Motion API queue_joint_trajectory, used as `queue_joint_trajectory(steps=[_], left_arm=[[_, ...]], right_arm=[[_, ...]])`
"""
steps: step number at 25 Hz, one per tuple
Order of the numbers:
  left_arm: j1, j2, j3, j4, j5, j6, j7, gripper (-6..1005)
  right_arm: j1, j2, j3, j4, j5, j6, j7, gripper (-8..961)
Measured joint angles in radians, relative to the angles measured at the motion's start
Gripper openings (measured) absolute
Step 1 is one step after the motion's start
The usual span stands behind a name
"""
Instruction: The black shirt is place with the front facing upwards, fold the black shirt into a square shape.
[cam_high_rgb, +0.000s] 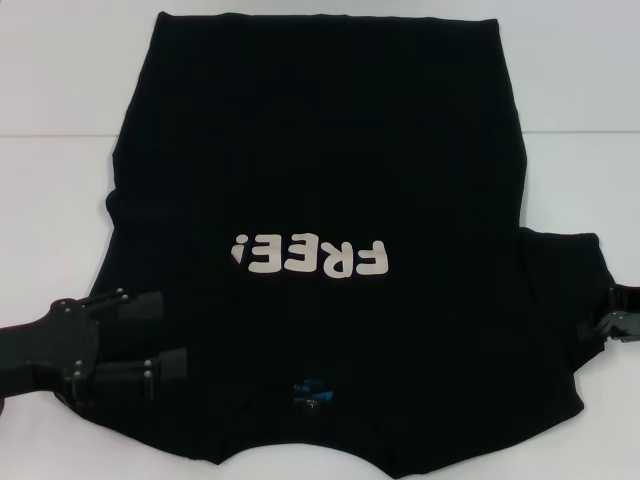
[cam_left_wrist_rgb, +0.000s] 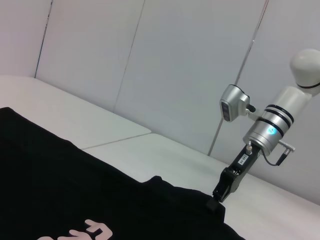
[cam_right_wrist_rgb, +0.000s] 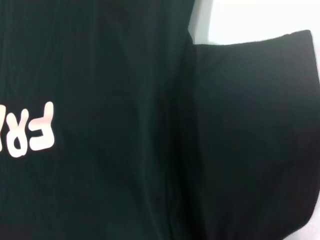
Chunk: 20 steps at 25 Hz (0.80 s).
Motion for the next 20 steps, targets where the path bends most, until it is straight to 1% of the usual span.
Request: queue_joint_trajectory(steps=[5, 8, 11, 14, 20], left_arm=[[0.000, -0.001, 0.000, -0.002, -0.001, 0.001, -0.001, 921], [-0.001, -0.002, 0.000, -0.003, -0.002, 0.001, -0.003, 920], [-0.002, -0.002, 0.000, -0.005, -0.002, 0.000, -0.003, 920], [-0.002, -0.003, -0.001, -0.006, -0.002, 0.000, -0.006, 920], [-0.003, -0.003, -0.024, -0.011, -0.002, -0.001, -0.013, 920]], right_arm=[[0.000, 0.000, -0.008, -0.008, 0.000, -0.003, -0.009, 193], [-0.003, -0.002, -0.012, -0.012, 0.003, -0.005, -0.018, 33], [-0.013, -0.009, -0.006, -0.018, 0.005, -0.016, -0.028, 32], [-0.034, -0.017, 0.000, -0.051, 0.017, -0.025, -0.031, 31], [-0.078, -0.037, 0.007, -0.134, 0.108, -0.043, -0.052, 29]])
